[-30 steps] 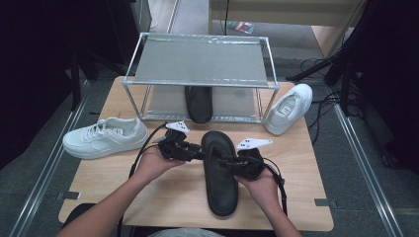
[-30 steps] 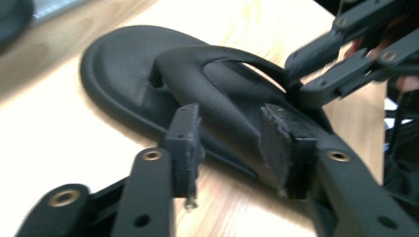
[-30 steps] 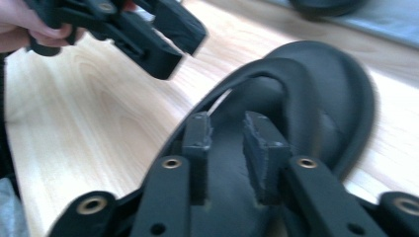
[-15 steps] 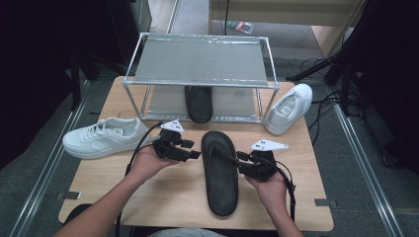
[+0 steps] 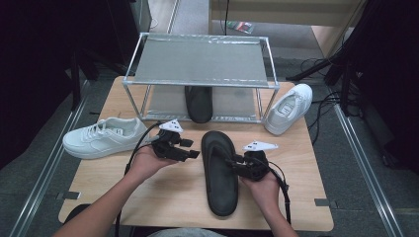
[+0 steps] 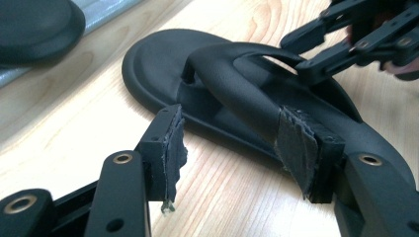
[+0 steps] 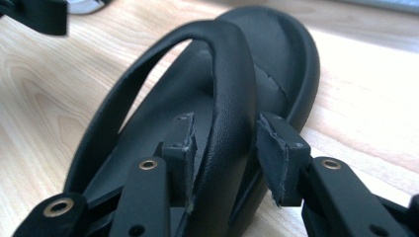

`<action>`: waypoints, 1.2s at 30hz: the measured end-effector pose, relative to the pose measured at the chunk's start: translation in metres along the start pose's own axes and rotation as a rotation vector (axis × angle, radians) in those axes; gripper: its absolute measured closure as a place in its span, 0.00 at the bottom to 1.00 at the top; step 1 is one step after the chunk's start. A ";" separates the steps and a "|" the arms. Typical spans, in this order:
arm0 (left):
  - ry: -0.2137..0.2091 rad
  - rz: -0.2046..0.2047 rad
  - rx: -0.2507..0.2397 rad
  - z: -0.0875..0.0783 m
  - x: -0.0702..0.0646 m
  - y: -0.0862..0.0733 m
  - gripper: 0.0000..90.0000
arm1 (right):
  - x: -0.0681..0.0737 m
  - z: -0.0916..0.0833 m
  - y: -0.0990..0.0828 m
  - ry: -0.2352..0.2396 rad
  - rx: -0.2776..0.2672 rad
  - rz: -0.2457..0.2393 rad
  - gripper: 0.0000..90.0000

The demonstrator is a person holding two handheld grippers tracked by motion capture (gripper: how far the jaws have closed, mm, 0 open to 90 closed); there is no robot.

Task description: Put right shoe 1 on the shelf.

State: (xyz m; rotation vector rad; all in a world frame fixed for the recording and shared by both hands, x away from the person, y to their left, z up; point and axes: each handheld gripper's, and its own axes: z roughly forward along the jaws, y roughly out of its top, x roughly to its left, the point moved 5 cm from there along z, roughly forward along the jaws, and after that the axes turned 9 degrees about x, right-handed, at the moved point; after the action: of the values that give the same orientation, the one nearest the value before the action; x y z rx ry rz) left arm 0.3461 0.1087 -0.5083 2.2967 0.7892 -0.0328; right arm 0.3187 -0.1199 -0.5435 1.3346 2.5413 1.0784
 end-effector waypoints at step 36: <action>0.006 0.004 0.000 0.000 0.006 -0.003 0.47 | -0.010 -0.006 0.010 -0.002 -0.015 0.125 0.80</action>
State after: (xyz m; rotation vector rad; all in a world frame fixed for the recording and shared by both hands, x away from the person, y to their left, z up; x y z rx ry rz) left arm 0.3493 0.1133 -0.5111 2.2992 0.7876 -0.0239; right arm 0.3301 -0.1269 -0.5354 1.5075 2.4716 1.1136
